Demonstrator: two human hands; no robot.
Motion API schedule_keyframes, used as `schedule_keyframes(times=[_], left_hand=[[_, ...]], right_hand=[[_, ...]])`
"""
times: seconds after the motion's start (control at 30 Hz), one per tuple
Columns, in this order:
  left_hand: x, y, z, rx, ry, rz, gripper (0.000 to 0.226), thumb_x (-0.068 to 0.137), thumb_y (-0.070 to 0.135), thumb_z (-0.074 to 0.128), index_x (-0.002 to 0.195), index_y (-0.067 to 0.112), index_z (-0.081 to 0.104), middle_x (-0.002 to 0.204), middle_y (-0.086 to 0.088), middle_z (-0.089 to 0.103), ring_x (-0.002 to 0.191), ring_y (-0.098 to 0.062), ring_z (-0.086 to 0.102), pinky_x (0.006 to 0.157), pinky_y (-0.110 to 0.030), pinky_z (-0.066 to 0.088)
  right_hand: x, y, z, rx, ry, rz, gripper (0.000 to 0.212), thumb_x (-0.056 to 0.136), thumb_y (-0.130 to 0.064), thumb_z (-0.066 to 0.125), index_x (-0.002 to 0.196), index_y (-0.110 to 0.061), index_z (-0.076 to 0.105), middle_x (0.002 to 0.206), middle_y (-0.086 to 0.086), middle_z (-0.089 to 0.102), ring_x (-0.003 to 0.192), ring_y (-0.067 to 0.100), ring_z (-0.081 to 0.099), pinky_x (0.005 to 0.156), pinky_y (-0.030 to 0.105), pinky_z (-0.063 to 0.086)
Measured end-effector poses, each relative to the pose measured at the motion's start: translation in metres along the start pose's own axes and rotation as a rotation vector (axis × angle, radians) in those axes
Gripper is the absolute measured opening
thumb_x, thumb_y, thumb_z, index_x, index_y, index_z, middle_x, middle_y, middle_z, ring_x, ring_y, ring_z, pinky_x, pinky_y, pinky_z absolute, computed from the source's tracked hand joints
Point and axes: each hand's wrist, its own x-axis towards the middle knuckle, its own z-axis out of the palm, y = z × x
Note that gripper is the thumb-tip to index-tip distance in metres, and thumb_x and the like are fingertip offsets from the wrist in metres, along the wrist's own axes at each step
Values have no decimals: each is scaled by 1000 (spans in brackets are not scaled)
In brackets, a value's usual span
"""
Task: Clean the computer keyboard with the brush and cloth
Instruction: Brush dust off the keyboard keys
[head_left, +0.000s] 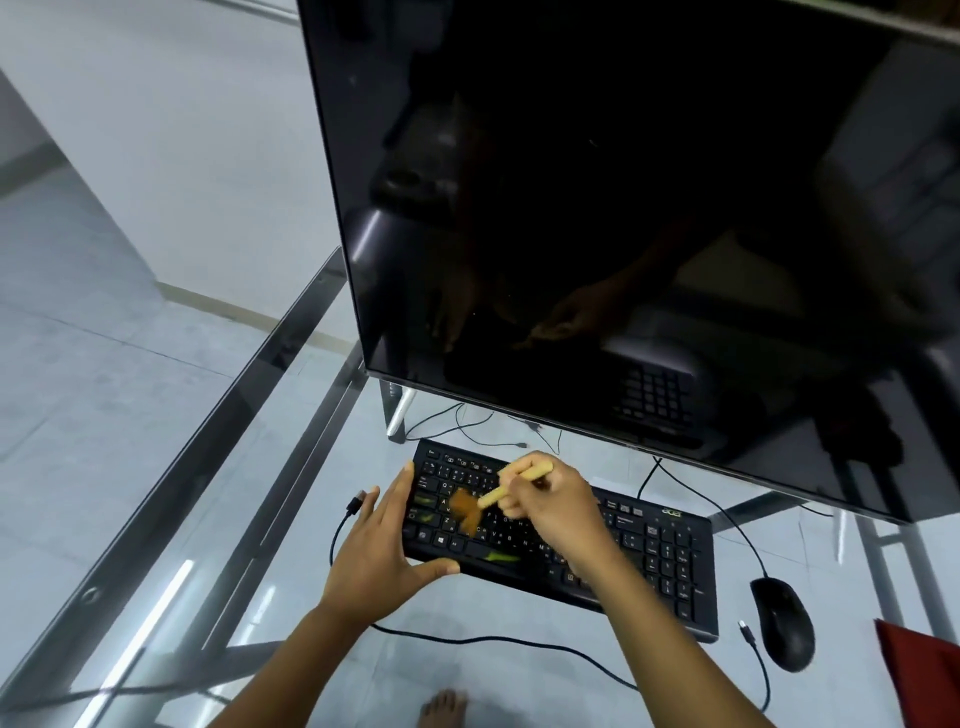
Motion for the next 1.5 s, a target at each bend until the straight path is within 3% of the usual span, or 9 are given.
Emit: schedule_keyframes(times=[0.1, 0.43, 0.73, 0.83, 0.97, 1.07, 1.17, 1.33, 1.5], left_hand=[[-1, -2, 1, 6, -25, -20, 122, 63, 82, 63, 154, 27, 2, 157, 11, 24, 146, -14, 17, 119, -33, 13], [-3, -1, -2, -39, -19, -61, 117, 68, 82, 60, 154, 28, 3, 156, 13, 24, 142, -15, 28, 109, -42, 40], [-3, 0, -1, -47, -3, -66, 112, 70, 82, 57, 153, 27, 5, 148, 25, 18, 140, -11, 28, 107, -32, 36], [-3, 0, 0, -52, 2, -67, 110, 71, 81, 56, 153, 29, 6, 154, 16, 26, 141, -13, 28, 110, -39, 38], [-3, -1, -1, -53, 14, -54, 105, 73, 78, 58, 152, 29, 9, 151, 12, 35, 138, -12, 33, 107, -41, 42], [-3, 2, -2, -61, 19, -34, 104, 73, 76, 59, 152, 30, 10, 148, 12, 38, 137, -12, 35, 107, -42, 41], [-4, 1, -1, -51, 22, -24, 106, 72, 77, 60, 152, 29, 8, 149, 9, 37, 138, -15, 35, 109, -44, 39], [-2, 0, -1, -36, 2, -17, 113, 67, 79, 62, 152, 30, 6, 147, 11, 37, 135, -13, 36, 108, -39, 41], [-2, -3, 1, -14, -1, -15, 116, 66, 79, 64, 153, 28, 6, 149, 9, 36, 135, -13, 35, 109, -38, 39]], right_hand=[[3, 1, -1, -61, 228, -101, 17, 91, -13, 59, 83, -26, 66, 79, -6, 69, 60, 11, 59, 55, 19, 45], [13, -16, 19, -52, -52, -100, 16, 93, -14, 56, 92, -26, 67, 89, -8, 73, 76, 3, 66, 71, 20, 54], [12, -20, 35, -17, -50, -84, 14, 96, -18, 57, 99, -22, 69, 84, -12, 71, 71, 3, 64, 63, 11, 51], [12, -14, 26, -71, 194, -165, 12, 94, -18, 59, 96, -23, 70, 88, -13, 66, 67, 0, 58, 59, 7, 41], [4, 0, 14, -66, -51, -86, 14, 96, -22, 57, 95, -31, 67, 88, -15, 71, 77, 9, 66, 67, 20, 52], [-6, 13, -1, -153, 210, -198, 20, 93, -18, 61, 89, -38, 65, 88, -15, 65, 75, 8, 61, 64, 20, 48], [-17, 24, -7, -94, 53, -138, 17, 95, -18, 57, 94, -30, 68, 84, -12, 71, 75, 18, 65, 71, 37, 56], [-28, 34, -23, -117, 298, -175, 13, 94, -15, 57, 92, -25, 65, 85, -15, 70, 71, 3, 63, 63, 14, 47], [-27, 30, -20, -64, 16, -44, 13, 98, -12, 52, 91, -15, 64, 84, -5, 74, 76, 13, 69, 71, 24, 57]])
